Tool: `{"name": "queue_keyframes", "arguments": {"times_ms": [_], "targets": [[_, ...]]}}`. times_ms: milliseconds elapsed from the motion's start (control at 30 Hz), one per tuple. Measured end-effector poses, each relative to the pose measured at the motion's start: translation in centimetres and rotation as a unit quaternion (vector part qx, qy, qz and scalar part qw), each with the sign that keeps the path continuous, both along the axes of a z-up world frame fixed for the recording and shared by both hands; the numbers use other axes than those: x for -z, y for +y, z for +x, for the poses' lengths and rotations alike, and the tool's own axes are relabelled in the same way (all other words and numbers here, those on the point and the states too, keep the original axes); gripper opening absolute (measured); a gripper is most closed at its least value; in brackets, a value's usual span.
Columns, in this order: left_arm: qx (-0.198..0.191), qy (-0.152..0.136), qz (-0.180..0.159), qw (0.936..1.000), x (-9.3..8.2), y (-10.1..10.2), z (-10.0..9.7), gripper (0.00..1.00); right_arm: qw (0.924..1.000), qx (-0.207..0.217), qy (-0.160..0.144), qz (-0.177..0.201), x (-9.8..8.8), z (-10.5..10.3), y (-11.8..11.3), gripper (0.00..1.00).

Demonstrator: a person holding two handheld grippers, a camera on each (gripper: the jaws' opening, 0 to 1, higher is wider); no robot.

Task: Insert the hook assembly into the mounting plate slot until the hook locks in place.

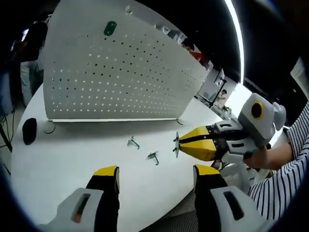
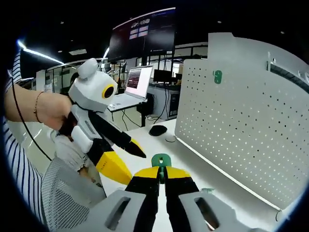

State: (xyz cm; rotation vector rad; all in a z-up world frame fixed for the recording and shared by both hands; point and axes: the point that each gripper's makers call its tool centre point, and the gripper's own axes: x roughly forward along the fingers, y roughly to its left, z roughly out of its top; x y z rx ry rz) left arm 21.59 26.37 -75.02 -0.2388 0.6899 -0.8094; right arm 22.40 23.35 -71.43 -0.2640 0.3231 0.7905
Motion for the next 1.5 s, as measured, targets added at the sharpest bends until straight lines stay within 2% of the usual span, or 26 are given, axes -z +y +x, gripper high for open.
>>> {"name": "queue_keyframes", "arguments": {"times_ms": [100, 200, 233, 300, 367, 433, 500, 667, 767, 867, 967, 1133, 1200, 1267, 1300, 1333, 1433, 1500], "targets": [[-0.004, -0.006, 0.01, 0.9999, 0.4, 0.0, -0.1, 0.73, 0.9998, 0.01, -0.015, 0.004, -0.4, 0.0, 0.2, 0.01], [-0.004, -0.028, 0.007, 0.9996, -0.1, -0.2, -0.4, 0.76, 0.9992, 0.018, -0.034, 0.009, -1.1, 0.1, 0.5, 0.01], [-0.002, -0.039, 0.007, 0.9992, -0.4, -0.3, -0.5, 0.76, 0.9978, 0.029, -0.059, 0.009, -1.8, 0.4, 0.3, 0.01], [0.002, -0.053, 0.013, 0.9985, -0.6, -0.6, -0.6, 0.79, 0.9955, 0.044, -0.081, 0.019, -2.7, 0.6, 0.2, 0.01], [0.003, -0.059, 0.015, 0.9981, -0.4, -0.8, -0.7, 0.84, 0.9918, 0.052, -0.117, -0.002, -3.2, 1.0, 0.1, 0.01], [-0.016, -0.064, 0.01, 0.9977, -0.4, -0.6, -0.3, 0.91, 0.9905, 0.065, -0.12, 0.016, -3.7, 1.2, 0.2, 0.01], [-0.033, -0.065, -0.004, 0.9974, -0.5, -0.5, -0.2, 0.95, 0.9889, 0.076, -0.127, 0.017, -4.1, 1.7, 0.1, 0.01], [-0.034, -0.061, -0.002, 0.9976, 0.2, -0.4, -0.7, 0.96, 0.9833, 0.103, -0.146, 0.036, -5.4, 2.9, -0.2, 0.01], [-0.04, -0.064, 0.004, 0.9971, 0.6, 0.1, -1.0, 0.97, 0.9772, 0.126, -0.167, 0.036, -6.3, 4.0, -0.9, 0.01], [-0.047, -0.052, -0.01, 0.9975, 1.2, 0.1, -1.5, 0.99, 0.9732, 0.144, -0.174, 0.045, -7.3, 5.5, -1.5, 0.01], [-0.042, -0.05, 0.005, 0.9978, 2.1, 0.2, -2.1, 0.96, 0.9692, 0.159, -0.181, 0.05, -8.1, 6.5, -2.0, 0.01], [-0.043, -0.046, -0.005, 0.998, 2.7, -0.2, -2.6, 1.0, 0.9629, 0.183, -0.19, 0.057, -9.1, 8.2, -2.6, 0.01], [-0.046, -0.054, -0.004, 0.9975, 2.6, -0.2, -2.7, 1.0, 0.9614, 0.188, -0.191, 0.062, -9.4, 8.8, -2.8, 0.01], [-0.051, -0.111, 0.019, 0.9923, 1.5, 0.3, -1.9, 1.0, 0.9594, 0.194, -0.195, 0.063, -9.8, 9.6, -2.9, 0.01], [-0.046, -0.123, 0.03, 0.9908, 1.4, 0.4, -1.9, 1.0, 0.9575, 0.199, -0.198, 0.066, -10.0, 9.9, -3.1, 0.01], [-0.049, -0.115, 0.027, 0.9918, 1.5, 0.3, -2.1, 1.0, 0.9568, 0.203, -0.197, 0.069, -10.2, 10.3, -3.2, 0.01], [-0.071, -0.133, 0.014, 0.9885, 0.8, 0.6, -1.6, 1.0, 0.952, 0.218, -0.199, 0.079, -10.9, 11.4, -3.5, 0.01], [-0.073, -0.137, 0.019, 0.9878, 0.8, 0.7, -1.5, 1.0, 0.949, 0.228, -0.201, 0.085, -11.3, 11.9, -3.7, 0.01]]}}
